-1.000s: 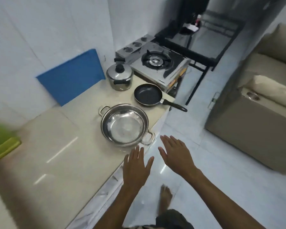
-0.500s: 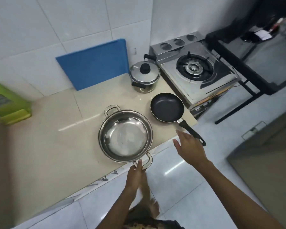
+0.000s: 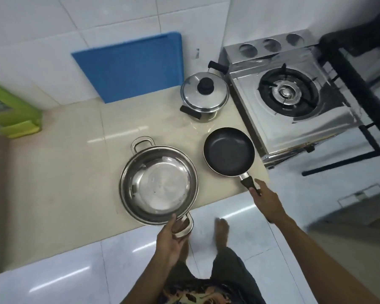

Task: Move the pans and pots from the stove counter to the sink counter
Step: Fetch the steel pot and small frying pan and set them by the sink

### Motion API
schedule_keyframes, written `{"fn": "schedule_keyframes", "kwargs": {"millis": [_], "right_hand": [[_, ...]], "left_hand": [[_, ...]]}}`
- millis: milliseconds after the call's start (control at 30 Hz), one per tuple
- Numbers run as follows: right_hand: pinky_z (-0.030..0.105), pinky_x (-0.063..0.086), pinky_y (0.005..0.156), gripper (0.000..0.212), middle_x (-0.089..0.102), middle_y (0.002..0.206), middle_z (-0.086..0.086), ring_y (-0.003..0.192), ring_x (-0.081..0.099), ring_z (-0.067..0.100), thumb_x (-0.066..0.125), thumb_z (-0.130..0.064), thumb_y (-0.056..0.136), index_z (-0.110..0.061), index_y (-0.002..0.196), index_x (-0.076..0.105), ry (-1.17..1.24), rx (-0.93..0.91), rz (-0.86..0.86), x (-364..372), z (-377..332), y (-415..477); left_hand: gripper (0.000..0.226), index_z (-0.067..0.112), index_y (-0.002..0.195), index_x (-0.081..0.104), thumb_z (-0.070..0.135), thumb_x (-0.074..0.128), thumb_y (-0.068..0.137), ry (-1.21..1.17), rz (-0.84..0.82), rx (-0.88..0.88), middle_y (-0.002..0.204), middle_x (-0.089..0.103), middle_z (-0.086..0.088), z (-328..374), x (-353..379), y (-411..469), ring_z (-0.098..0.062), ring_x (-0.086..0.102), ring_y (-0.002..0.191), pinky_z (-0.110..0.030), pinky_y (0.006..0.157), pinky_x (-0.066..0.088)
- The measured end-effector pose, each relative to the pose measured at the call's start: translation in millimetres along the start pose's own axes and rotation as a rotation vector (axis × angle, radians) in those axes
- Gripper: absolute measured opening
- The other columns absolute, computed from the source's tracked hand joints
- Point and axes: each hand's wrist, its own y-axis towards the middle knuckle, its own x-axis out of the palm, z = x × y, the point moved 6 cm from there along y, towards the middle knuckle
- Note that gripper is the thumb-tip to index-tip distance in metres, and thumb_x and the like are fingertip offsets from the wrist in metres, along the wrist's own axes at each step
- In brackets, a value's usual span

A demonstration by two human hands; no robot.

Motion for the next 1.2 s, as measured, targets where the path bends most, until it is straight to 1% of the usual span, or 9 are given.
{"fn": "schedule_keyframes", "kwargs": {"millis": [133, 333, 433, 500, 667, 767, 933, 1033, 1200], "right_hand": [[0.049, 0.058, 0.090, 0.048, 0.070, 0.116, 0.009, 0.088, 0.074, 0.026, 0.049, -0.041, 0.104, -0.029, 0.150, 0.039, 0.321, 0.036, -0.223, 11, 3, 21], [0.037, 0.061, 0.064, 0.039, 0.081, 0.100, 0.004, 0.067, 0.074, 0.035, 0.055, -0.025, 0.103, -0.034, 0.141, 0.049, 0.624, 0.100, -0.376, 12, 5, 25], [0.032, 0.048, 0.054, 0.040, 0.080, 0.092, 0.007, 0.053, 0.054, 0.029, 0.054, -0.019, 0.104, -0.030, 0.142, 0.050, 0.630, 0.072, -0.301, 6, 3, 23], [0.032, 0.044, 0.053, 0.039, 0.079, 0.087, 0.007, 0.054, 0.048, 0.029, 0.053, -0.018, 0.105, -0.026, 0.143, 0.051, 0.583, 0.021, -0.247, 3, 0, 20], [0.033, 0.050, 0.050, 0.045, 0.075, 0.086, 0.007, 0.054, 0.055, 0.026, 0.054, -0.023, 0.104, -0.024, 0.148, 0.048, 0.375, -0.161, -0.146, -7, -27, -2], [0.032, 0.051, 0.048, 0.047, 0.073, 0.084, 0.008, 0.051, 0.055, 0.021, 0.055, -0.023, 0.103, -0.023, 0.150, 0.046, 0.306, -0.262, -0.159, -1, -56, -25], [0.027, 0.045, 0.044, 0.045, 0.071, 0.079, 0.008, 0.046, 0.048, 0.015, 0.055, -0.024, 0.104, -0.029, 0.148, 0.049, 0.310, -0.419, -0.244, 35, -132, -86], [0.027, 0.045, 0.042, 0.045, 0.072, 0.079, 0.007, 0.044, 0.048, 0.014, 0.054, -0.025, 0.104, -0.030, 0.148, 0.048, 0.308, -0.541, -0.291, 73, -186, -141], [0.033, 0.042, 0.044, 0.044, 0.071, 0.078, 0.008, 0.047, 0.046, 0.021, 0.055, -0.023, 0.104, -0.030, 0.147, 0.050, 0.320, -0.686, -0.410, 155, -267, -238]], "left_hand": [[0.029, 0.004, 0.116, 0.070, 0.023, 0.067, 0.095, -0.149, 0.075, 0.075, 0.100, 0.081, -0.011, -11, 9, -9, -0.025, 0.078, 0.094, -0.044, 0.099, 0.053], [0.017, -0.003, 0.106, 0.067, 0.009, 0.058, 0.098, -0.407, 0.168, 0.195, 0.080, 0.080, -0.015, -7, 40, -21, -0.025, 0.078, 0.070, -0.036, 0.064, 0.065], [0.034, -0.006, 0.126, 0.062, 0.008, 0.062, 0.095, -0.377, 0.227, 0.268, 0.099, 0.074, -0.018, -5, 41, -24, -0.026, 0.072, 0.085, -0.034, 0.075, 0.057], [0.041, -0.010, 0.130, 0.060, 0.006, 0.063, 0.093, -0.395, 0.258, 0.312, 0.110, 0.069, -0.022, -9, 33, -26, -0.026, 0.070, 0.089, -0.030, 0.071, 0.059], [0.043, -0.016, 0.129, 0.058, 0.003, 0.065, 0.091, -0.433, 0.268, 0.378, 0.121, 0.065, -0.030, -14, -3, -46, -0.036, 0.067, 0.100, -0.044, 0.102, 0.049], [0.040, -0.016, 0.125, 0.062, 0.003, 0.066, 0.090, -0.479, 0.306, 0.443, 0.122, 0.067, -0.031, -4, -39, -70, -0.039, 0.067, 0.108, -0.050, 0.108, 0.047], [0.034, -0.011, 0.111, 0.070, 0.006, 0.073, 0.082, -0.561, 0.403, 0.572, 0.092, 0.080, -0.022, 23, -121, -129, -0.028, 0.078, 0.085, -0.040, 0.085, 0.062], [0.029, -0.008, 0.102, 0.074, 0.008, 0.076, 0.078, -0.640, 0.441, 0.646, 0.098, 0.079, -0.023, 36, -188, -172, -0.031, 0.078, 0.092, -0.042, 0.088, 0.059], [0.025, -0.004, 0.093, 0.077, 0.013, 0.081, 0.075, -0.724, 0.533, 0.757, 0.088, 0.081, -0.019, 50, -308, -243, -0.025, 0.080, 0.083, -0.037, 0.077, 0.058]]}}
